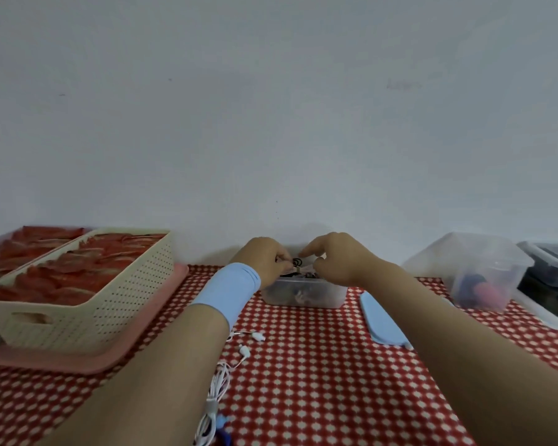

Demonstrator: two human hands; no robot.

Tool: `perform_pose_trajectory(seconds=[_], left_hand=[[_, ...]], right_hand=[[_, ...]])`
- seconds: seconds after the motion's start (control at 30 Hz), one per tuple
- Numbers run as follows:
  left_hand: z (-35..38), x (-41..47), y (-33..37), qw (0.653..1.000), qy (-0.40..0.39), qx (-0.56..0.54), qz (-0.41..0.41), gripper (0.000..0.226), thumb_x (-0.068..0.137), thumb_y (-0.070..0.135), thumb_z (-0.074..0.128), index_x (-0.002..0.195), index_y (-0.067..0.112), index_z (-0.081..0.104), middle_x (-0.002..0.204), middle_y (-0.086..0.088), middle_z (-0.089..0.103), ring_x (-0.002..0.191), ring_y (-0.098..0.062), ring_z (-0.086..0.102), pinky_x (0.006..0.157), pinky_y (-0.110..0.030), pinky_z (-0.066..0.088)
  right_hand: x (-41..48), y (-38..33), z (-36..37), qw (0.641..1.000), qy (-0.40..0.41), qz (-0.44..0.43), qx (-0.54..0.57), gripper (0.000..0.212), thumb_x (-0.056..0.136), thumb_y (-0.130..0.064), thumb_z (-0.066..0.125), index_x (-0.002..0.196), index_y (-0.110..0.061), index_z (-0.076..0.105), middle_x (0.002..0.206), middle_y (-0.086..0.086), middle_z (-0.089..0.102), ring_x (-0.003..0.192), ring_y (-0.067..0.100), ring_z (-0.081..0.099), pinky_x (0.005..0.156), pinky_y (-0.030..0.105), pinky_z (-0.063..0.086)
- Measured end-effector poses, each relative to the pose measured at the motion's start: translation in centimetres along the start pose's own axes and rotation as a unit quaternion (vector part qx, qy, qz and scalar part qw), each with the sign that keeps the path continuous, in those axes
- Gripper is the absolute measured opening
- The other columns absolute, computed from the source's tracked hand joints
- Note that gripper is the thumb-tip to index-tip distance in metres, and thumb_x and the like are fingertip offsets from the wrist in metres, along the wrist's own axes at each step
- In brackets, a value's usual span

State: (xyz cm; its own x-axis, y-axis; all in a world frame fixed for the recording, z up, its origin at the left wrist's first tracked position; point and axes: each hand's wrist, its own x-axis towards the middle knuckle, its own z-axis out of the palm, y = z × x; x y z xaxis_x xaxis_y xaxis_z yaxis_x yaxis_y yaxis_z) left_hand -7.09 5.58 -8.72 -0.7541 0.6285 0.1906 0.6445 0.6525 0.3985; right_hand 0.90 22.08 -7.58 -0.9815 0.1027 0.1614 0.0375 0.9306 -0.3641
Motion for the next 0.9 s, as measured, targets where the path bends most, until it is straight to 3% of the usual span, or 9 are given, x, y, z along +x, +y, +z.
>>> perform_pose_trajectory(seconds=[0.17, 0.23, 0.3, 0.37, 0.5, 0.6, 0.7, 0.8, 0.9], left_hand=[[0.7, -0.6, -0.1, 0.998, -0.047, 0.04, -0.003, 0.034, 0.095, 0.04, 0.05, 0.089, 0.018, 0.075, 0.096, -0.006, 0.071, 0.088, -0.024, 0.066, 0.083, -0.042, 0.054], [0.5, -1.0, 0.1, 0.997, -0.056, 0.05, 0.0, 0.03, 0.096, 0.042, 0.049, 0.095, 0.027, 0.074, 0.096, 0.002, 0.07, 0.088, -0.02, 0.064, 0.083, -0.039, 0.053], [0.1, -1.6, 0.6, 0.999, -0.032, 0.032, 0.012, 0.021, 0.096, 0.04, 0.052, 0.098, 0.033, 0.072, 0.096, 0.006, 0.068, 0.091, -0.018, 0.063, 0.081, -0.034, 0.051], [-0.3, -2.1, 1.4, 0.999, 0.004, 0.027, 0.029, 0.023, 0.095, 0.038, 0.055, 0.114, 0.035, 0.07, 0.108, 0.006, 0.065, 0.104, -0.017, 0.058, 0.089, -0.036, 0.049], [-0.5, -4.1, 5.1, 0.997, 0.052, 0.015, 0.05, 0.028, 0.095, 0.031, 0.059, 0.122, 0.027, 0.067, 0.125, 0.005, 0.059, 0.118, -0.015, 0.052, 0.103, -0.035, 0.044], [0.2, -5.8, 8.4, 0.995, 0.065, -0.015, 0.067, 0.018, 0.095, 0.029, 0.058, 0.109, 0.031, 0.07, 0.111, 0.008, 0.06, 0.103, -0.011, 0.056, 0.095, -0.031, 0.048], [1.8, -7.9, 11.6, 0.995, 0.012, -0.064, 0.076, 0.018, 0.095, 0.027, 0.055, 0.107, 0.029, 0.069, 0.102, 0.012, 0.064, 0.092, -0.008, 0.058, 0.081, -0.02, 0.045], [4.1, -8.9, 14.2, 0.994, -0.041, -0.053, 0.088, 0.022, 0.094, 0.024, 0.057, 0.11, 0.025, 0.072, 0.114, 0.007, 0.069, 0.097, -0.012, 0.062, 0.084, -0.022, 0.046], [6.4, -9.3, 16.0, 0.991, -0.086, -0.013, 0.099, 0.03, 0.096, 0.022, 0.057, 0.123, 0.025, 0.068, 0.133, 0.003, 0.062, 0.116, -0.018, 0.059, 0.099, -0.028, 0.045]], right_hand=[[-0.8, 0.1, 1.2, 0.998, -0.058, -0.012, -0.036, 0.041, 0.097, -0.018, 0.044, 0.128, -0.027, 0.07, 0.121, -0.002, 0.072, 0.068, -0.003, 0.048, 0.067, 0.015, 0.037], [-1.1, -0.1, 1.0, 0.997, -0.066, -0.003, -0.027, 0.04, 0.099, -0.021, 0.043, 0.129, -0.028, 0.068, 0.125, -0.002, 0.07, 0.081, -0.001, 0.054, 0.076, 0.02, 0.04], [-1.6, -0.4, 0.3, 0.999, -0.052, 0.006, 0.004, 0.04, 0.1, -0.024, 0.044, 0.134, -0.029, 0.064, 0.139, -0.003, 0.062, 0.114, 0.011, 0.058, 0.094, 0.024, 0.04], [-2.5, -0.4, -1.0, 0.999, -0.013, 0.011, 0.027, 0.044, 0.097, -0.019, 0.046, 0.137, -0.03, 0.06, 0.147, -0.001, 0.054, 0.126, 0.016, 0.055, 0.097, 0.023, 0.04], [-5.9, 0.2, -3.9, 0.999, 0.044, 0.013, 0.027, 0.043, 0.092, -0.002, 0.046, 0.117, -0.024, 0.074, 0.123, 0.0, 0.069, 0.085, 0.002, 0.059, 0.068, 0.005, 0.038], [-8.6, 1.0, -5.1, 0.998, 0.048, 0.035, 0.03, 0.038, 0.087, -0.001, 0.05, 0.094, -0.024, 0.079, 0.099, -0.007, 0.075, 0.09, 0.008, 0.066, 0.074, 0.015, 0.047], [-12.2, 2.5, -6.0, 0.996, 0.033, 0.069, 0.034, 0.036, 0.084, -0.003, 0.052, 0.078, -0.03, 0.076, 0.086, -0.009, 0.074, 0.072, 0.007, 0.066, 0.068, 0.021, 0.053], [-15.6, 4.4, -6.5, 0.994, -0.021, 0.105, 0.025, 0.033, 0.088, -0.005, 0.056, 0.082, -0.031, 0.075, 0.088, -0.008, 0.075, 0.061, 0.007, 0.065, 0.069, 0.024, 0.058], [-17.6, 6.5, -6.3, 0.988, -0.054, 0.139, -0.047, 0.024, 0.089, -0.016, 0.064, 0.096, -0.034, 0.078, 0.092, -0.018, 0.072, 0.077, 0.003, 0.069, 0.086, 0.025, 0.057]])
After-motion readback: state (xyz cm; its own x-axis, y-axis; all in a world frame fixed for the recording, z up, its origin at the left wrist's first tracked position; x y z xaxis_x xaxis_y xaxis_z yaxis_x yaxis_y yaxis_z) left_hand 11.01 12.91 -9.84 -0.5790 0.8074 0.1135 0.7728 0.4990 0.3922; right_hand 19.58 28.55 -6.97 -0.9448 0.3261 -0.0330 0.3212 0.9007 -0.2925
